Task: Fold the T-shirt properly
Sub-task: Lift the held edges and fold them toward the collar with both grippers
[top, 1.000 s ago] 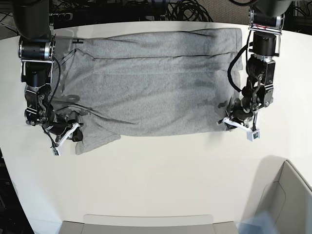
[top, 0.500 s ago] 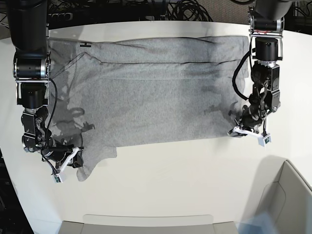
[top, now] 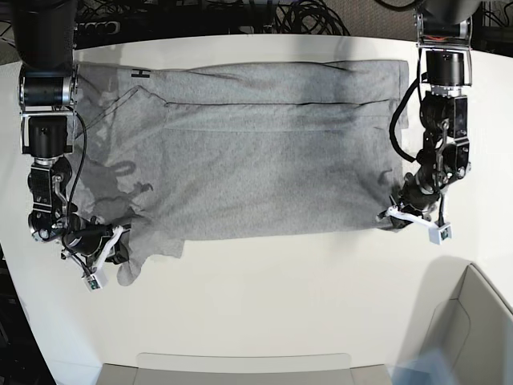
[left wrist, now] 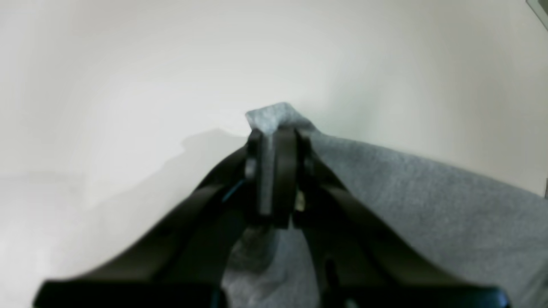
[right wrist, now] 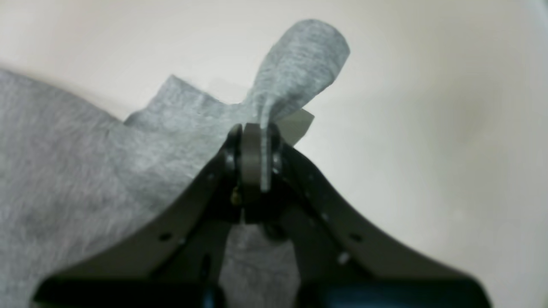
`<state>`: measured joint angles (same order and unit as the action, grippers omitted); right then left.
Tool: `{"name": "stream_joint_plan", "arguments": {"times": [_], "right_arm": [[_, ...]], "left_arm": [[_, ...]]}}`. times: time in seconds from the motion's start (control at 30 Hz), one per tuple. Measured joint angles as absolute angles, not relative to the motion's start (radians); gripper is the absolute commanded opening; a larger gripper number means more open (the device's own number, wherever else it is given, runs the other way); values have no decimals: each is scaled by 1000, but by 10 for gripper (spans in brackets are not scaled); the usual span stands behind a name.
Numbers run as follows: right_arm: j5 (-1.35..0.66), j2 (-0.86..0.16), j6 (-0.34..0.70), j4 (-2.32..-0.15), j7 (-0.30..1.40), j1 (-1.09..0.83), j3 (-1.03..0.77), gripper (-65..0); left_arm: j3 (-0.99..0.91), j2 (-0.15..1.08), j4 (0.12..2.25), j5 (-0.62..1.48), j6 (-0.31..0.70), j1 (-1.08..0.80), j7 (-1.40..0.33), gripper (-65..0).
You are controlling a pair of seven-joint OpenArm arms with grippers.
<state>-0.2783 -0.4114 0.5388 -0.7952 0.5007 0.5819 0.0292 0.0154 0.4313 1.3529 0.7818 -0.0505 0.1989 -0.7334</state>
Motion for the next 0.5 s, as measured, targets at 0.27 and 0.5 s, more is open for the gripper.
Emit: {"name": "stream_joint_plan", "arguments": {"times": [0.27, 0.5], "right_arm": [[-284, -398, 539, -1015, 589, 440, -47, -650], [-286, -409, 539, -1250, 726, 327, -146, -650]], "left_arm": [[-105, 431, 1487, 773, -58, 47, -796, -610], [-125, 430, 1590, 780, -51, -38, -801, -610]]}}
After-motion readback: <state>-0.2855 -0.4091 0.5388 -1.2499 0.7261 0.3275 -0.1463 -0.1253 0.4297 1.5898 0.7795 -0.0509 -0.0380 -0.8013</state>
